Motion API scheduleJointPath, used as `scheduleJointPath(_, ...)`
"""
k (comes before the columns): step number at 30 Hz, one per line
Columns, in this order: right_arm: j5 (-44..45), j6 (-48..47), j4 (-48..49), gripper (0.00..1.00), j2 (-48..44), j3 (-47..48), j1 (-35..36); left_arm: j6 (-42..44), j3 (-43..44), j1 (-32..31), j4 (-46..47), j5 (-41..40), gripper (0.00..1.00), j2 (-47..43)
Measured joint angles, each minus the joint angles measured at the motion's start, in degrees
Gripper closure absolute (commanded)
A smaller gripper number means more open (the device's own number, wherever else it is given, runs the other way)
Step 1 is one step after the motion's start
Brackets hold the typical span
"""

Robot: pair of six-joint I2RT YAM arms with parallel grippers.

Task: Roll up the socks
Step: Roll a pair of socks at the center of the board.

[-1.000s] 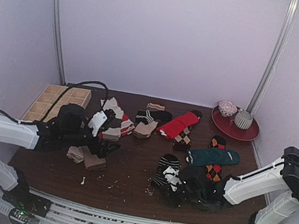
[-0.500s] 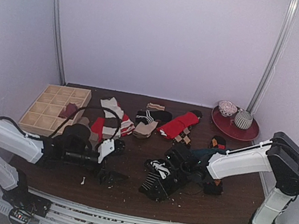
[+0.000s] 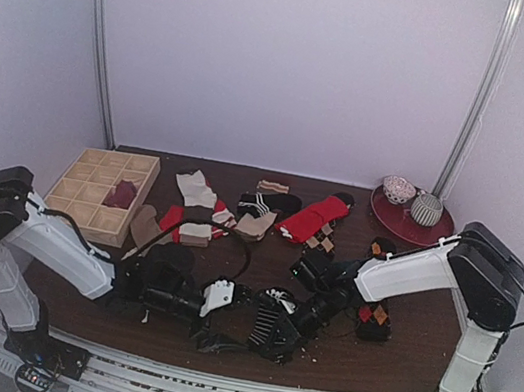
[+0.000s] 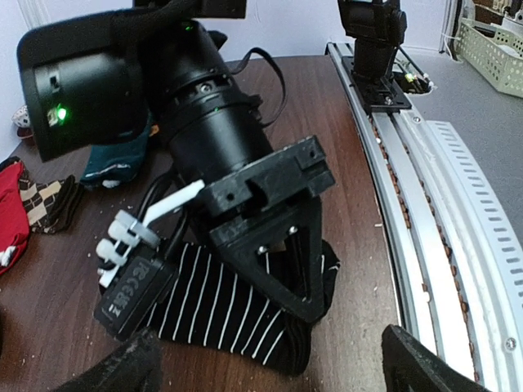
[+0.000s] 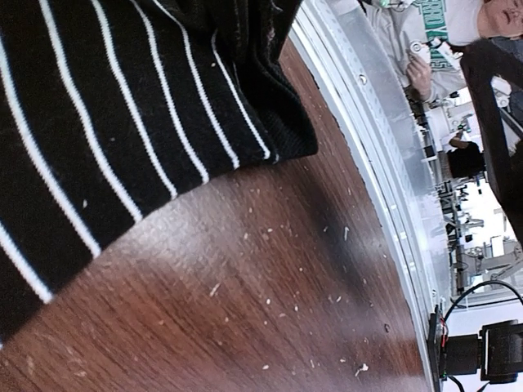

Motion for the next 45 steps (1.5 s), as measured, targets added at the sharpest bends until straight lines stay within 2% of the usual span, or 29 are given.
scheduleJointPath(2,-1.4,-0.6,-0.6,1.0,0.9,0.5,-0.5,0.4,1.0,-0.5,1.1,0.0,0.12,1.5)
scheduleJointPath(6,-3.8,-1.6,-0.9,1.0,2.1,0.8,-1.6,1.5,2.9,-1.3,1.7,0.1,0.27,5.2)
scheduleJointPath(8,-4.5,-2.1,-1.5,1.0,2.3,0.9,-1.9,2.2,4.3,-1.7,1.5,0.1,0.29,7.8)
scheduleJointPath(11,-5.1,-2.9,-2.3,1.0,2.6,1.2,-2.3,2.6,5.4,-2.2,1.4,0.1,0.43,10.7)
scheduleJointPath(18,-5.5,-4.3,-3.9,1.0,2.6,1.2,-3.1,2.7,5.8,-2.6,1.1,0.6,0.44,13.6)
scheduleJointPath(28,-6.7,-4.8,-4.4,1.0,3.1,1.2,-3.8,2.7,7.1,-4.5,1.7,0.4,0.54,17.0)
scheduleJointPath(30,-6.8,-4.8,-4.5,1.0,3.2,1.3,-3.9,2.7,7.7,-4.7,2.0,0.1,0.64,18.0)
scheduleJointPath(32,-6.9,-4.8,-4.5,1.0,3.2,1.4,-3.9,2.3,8.0,-4.7,2.5,-0.2,0.88,18.8)
scheduleJointPath(38,-7.3,-4.8,-5.0,1.0,3.3,1.4,-4.0,1.8,8.5,-4.6,2.6,-1.7,1.0,18.9)
scheduleJointPath(41,-7.6,-4.8,-5.0,1.0,3.5,1.4,-4.1,1.2,8.5,-4.6,2.6,-1.9,1.0,18.9)
scheduleJointPath(42,-7.6,-4.7,-5.0,0.97,3.5,1.4,-4.2,0.9,8.5,-4.6,2.5,-1.9,1.0,18.9)
scheduleJointPath(45,-7.6,-4.7,-4.9,0.76,3.5,1.4,-4.2,-0.7,8.5,-4.6,2.4,-2.1,1.0,18.9)
